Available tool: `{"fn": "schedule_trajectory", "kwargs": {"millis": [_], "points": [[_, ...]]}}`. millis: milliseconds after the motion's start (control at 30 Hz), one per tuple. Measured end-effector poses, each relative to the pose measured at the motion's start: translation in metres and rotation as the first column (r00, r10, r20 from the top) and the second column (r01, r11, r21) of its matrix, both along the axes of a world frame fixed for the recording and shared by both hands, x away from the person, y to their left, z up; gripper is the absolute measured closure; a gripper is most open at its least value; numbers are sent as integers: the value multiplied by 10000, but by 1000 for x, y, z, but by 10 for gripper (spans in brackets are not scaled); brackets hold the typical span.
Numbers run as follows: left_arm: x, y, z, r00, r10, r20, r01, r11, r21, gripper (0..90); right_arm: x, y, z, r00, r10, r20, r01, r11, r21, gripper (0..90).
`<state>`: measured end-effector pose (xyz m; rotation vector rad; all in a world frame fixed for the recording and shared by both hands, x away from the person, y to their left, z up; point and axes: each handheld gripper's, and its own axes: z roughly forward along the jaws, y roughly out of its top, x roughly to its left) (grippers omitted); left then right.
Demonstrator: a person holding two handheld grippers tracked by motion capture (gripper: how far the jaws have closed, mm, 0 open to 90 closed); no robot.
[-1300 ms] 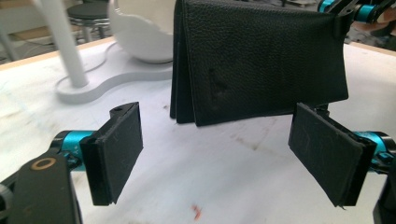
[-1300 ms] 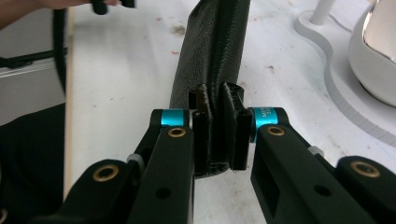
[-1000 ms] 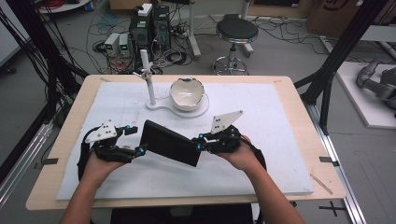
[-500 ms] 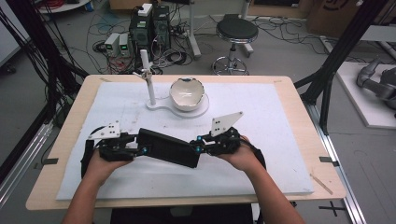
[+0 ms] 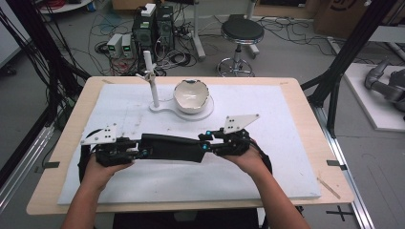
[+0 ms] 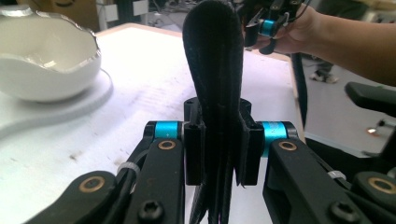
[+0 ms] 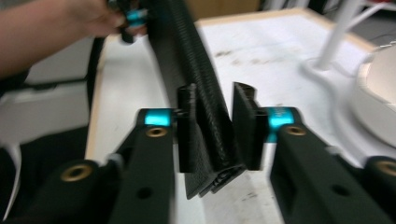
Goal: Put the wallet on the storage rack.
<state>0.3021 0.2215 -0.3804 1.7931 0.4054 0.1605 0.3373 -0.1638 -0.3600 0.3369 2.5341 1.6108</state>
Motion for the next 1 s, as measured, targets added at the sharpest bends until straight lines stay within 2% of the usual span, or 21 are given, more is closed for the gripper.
{"fn": "schedule_trajectory", "kwargs": {"millis": [100,200,333,467,567,667,733,800,833,900,1000], "points": [[0,2,10,9995,299,53,-300,9995,72,767,-1,-9,2,9971,-741,170,737,9970,224,545],[1,6,20,9976,677,148,-680,9975,212,767,-4,-22,2,9930,-1171,159,1165,9926,329,482],[5,8,34,9934,1137,172,-1143,9927,387,767,-13,-38,-2,9826,-1841,257,1833,9826,297,395],[13,7,51,9876,1548,245,-1562,9854,683,766,-21,-59,-9,9648,-2627,136,2614,9633,610,344],[19,4,63,9850,1699,303,-1720,9805,946,766,-28,-73,-16,9494,-3142,-23,3131,9453,917,311],[26,0,74,9816,1869,398,-1903,9745,1186,765,-35,-83,-24,9387,-3440,-197,3442,9332,1037,286],[31,-2,81,9793,1973,442,-2015,9705,1326,765,-38,-88,-29,9348,-3535,-338,3550,9272,1191,277],[35,-5,87,9775,2050,503,-2103,9670,1441,766,-40,-92,-33,9272,-3724,-392,3745,9213,1051,252],[38,-6,90,9762,2103,534,-2160,9651,1481,765,-42,-94,-35,9248,-3785,-378,3802,9176,1162,251],[42,-9,96,9739,2188,596,-2257,9613,1581,765,-43,-96,-38,9228,-3822,-488,3852,9130,1340,244],[51,-13,106,9706,2290,735,-2387,9547,1777,765,-43,-96,-40,9242,-3784,-514,3818,9153,1284,232]]}}
